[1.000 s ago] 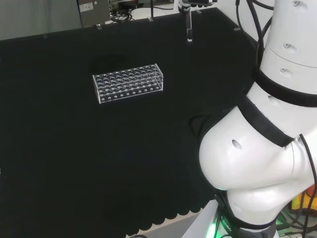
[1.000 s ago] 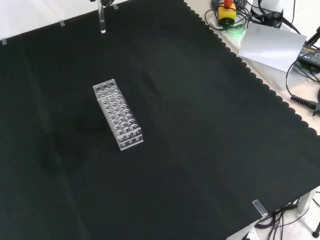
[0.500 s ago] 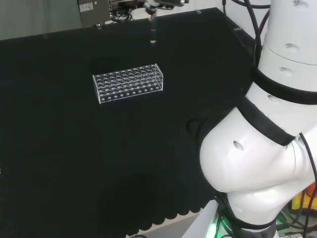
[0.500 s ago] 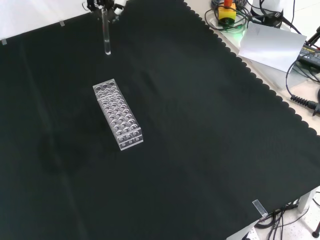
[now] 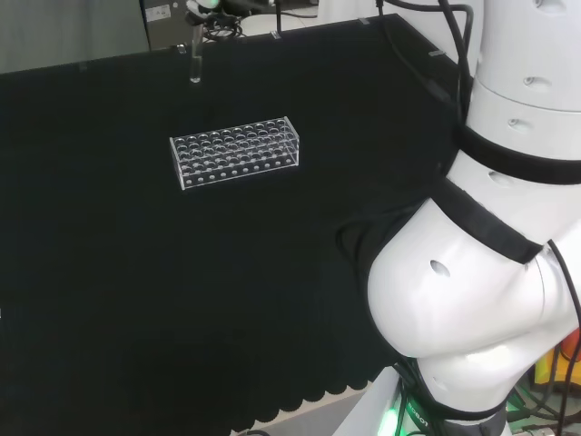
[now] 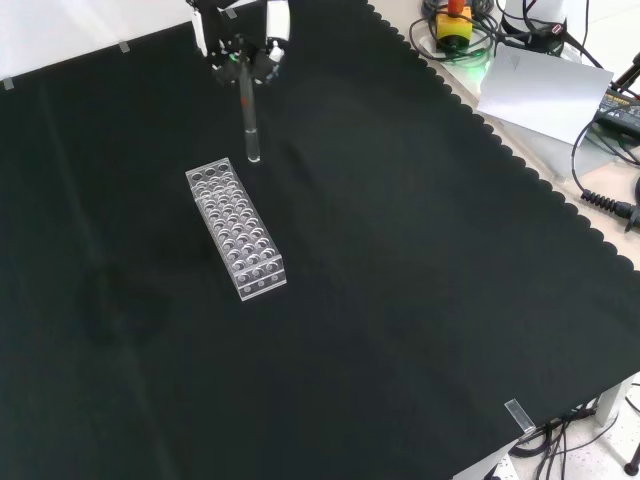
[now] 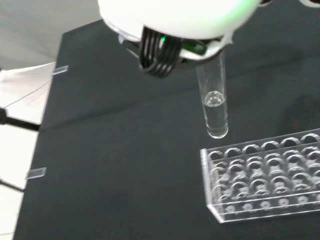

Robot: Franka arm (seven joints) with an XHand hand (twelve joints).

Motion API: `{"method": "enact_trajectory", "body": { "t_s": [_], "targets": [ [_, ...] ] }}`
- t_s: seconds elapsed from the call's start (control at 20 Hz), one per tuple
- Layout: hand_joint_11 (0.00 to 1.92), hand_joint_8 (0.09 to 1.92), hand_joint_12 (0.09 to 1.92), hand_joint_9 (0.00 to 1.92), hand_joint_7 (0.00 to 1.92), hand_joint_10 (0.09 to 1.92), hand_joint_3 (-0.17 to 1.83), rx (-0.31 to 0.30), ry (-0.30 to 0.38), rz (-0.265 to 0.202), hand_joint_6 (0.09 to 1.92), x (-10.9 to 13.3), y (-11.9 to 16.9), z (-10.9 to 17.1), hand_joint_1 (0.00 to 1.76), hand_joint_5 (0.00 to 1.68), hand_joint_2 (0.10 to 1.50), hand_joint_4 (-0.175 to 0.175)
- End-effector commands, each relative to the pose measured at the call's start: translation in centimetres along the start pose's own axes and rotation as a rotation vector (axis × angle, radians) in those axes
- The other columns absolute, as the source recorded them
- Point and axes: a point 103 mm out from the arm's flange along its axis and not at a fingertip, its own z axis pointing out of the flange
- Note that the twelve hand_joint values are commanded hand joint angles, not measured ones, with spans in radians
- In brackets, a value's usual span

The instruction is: Shake the test tube.

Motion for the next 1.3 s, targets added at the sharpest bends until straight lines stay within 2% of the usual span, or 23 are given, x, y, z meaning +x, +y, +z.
{"method": "enact_trajectory", "body": {
  "t_s": [0.05, 0.3, 0.65, 0.8, 0.9, 1.05, 1.3],
  "targets": [
    [1.27, 0.5, 0.85, 1.63, 1.71, 0.65, 0.63, 0.003, -0.009, 0.028, 0.56, -1.2, 0.0, 0.0, 1.23, 1.32, 0.66, -0.175],
    [1.27, 0.51, 0.85, 1.63, 1.71, 0.65, 0.63, -0.019, -0.058, 0.155, 0.56, -6.8, 0.1, -0.4, 1.23, 1.32, 0.66, -0.175],
    [1.27, 0.51, 0.85, 1.63, 1.71, 0.65, 0.63, -0.078, -0.145, 0.382, 0.56, -16.6, -0.9, -2.7, 1.23, 1.32, 0.66, -0.175],
    [1.27, 0.51, 0.85, 1.63, 1.71, 0.66, 0.63, -0.106, -0.173, 0.454, 0.56, -19.3, -1.4, -3.9, 1.23, 1.32, 0.66, -0.175],
    [1.27, 0.51, 0.85, 1.63, 1.71, 0.66, 0.63, -0.122, -0.179, 0.481, 0.56, -20.4, -1.5, -4.5, 1.23, 1.32, 0.66, -0.175],
    [1.27, 0.51, 0.85, 1.62, 1.71, 0.66, 0.63, -0.136, -0.172, 0.498, 0.56, -21.0, -1.5, -5.2, 1.23, 1.32, 0.66, -0.175],
    [1.27, 0.51, 0.85, 1.62, 1.71, 0.66, 0.63, -0.129, -0.147, 0.465, 0.56, -19.7, -1.0, -5.0, 1.23, 1.32, 0.66, -0.175]
  ]
}}
